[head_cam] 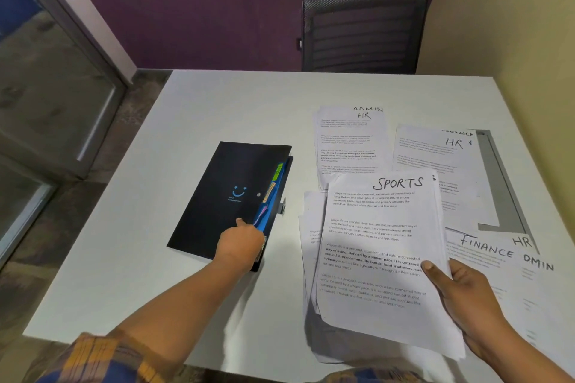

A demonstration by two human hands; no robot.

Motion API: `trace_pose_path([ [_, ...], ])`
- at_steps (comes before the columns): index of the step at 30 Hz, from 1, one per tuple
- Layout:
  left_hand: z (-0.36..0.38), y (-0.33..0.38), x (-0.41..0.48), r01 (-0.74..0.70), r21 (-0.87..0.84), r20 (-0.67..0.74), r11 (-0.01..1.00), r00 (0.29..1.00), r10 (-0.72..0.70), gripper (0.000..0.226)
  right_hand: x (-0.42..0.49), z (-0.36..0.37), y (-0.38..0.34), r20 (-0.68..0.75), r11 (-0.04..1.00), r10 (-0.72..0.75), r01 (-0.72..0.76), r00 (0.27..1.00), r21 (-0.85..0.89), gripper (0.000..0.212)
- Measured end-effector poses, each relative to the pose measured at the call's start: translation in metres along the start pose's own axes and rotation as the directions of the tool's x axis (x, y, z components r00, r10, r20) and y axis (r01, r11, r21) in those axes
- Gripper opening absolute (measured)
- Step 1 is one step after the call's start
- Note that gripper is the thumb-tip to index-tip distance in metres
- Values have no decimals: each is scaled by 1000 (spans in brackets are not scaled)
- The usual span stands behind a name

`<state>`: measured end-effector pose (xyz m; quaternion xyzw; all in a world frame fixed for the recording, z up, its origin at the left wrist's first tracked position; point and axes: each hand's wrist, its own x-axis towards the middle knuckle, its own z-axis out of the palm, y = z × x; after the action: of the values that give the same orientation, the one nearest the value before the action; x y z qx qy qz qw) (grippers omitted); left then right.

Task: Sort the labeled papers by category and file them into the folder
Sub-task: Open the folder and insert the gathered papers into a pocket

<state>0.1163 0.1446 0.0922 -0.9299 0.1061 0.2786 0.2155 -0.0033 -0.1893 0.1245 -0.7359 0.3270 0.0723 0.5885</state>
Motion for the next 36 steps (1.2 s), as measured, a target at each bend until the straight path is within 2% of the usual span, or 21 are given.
trace_pose_path([
  [4, -1, -3, 0, 20, -79, -50, 997, 998, -24, 67, 3, 0, 0, 11, 1000, 3, -3, 1000, 15, 13],
  [7, -8, -7, -3, -17, -130, -82, 991, 997, 7, 73, 5, 2, -4, 21, 1000, -4, 3, 1000, 28, 13],
  [10, -17, -8, -8, -46, -66, -54, 997, 998, 43, 65, 8, 5, -8, 32, 1000, -19, 19, 999, 13, 14],
  [14, -24, -7, -12, 1, 24, -19, 1000, 1000, 0, 49, 9, 8, -16, 34, 999, -47, 47, 998, -11, 14],
  [22, -33, -14, -16, 44, -111, -77, 993, 996, -53, 34, 7, 12, -34, 50, 992, -104, 107, 993, -64, 14],
  [27, -35, -16, -21, 76, -158, -60, 985, 994, -87, 40, 3, 19, -60, 75, 986, -156, 159, 985, -44, 13],
  [33, -39, -15, -27, 83, -285, -100, 955, 988, -116, 37, 4, 41, -100, 92, 942, -309, 318, 947, -107, 15],
  [36, -42, -10, -32, 54, -344, -128, 937, 986, -104, 28, 7, 56, -119, 92, 902, -393, 403, 915, -155, 16],
])
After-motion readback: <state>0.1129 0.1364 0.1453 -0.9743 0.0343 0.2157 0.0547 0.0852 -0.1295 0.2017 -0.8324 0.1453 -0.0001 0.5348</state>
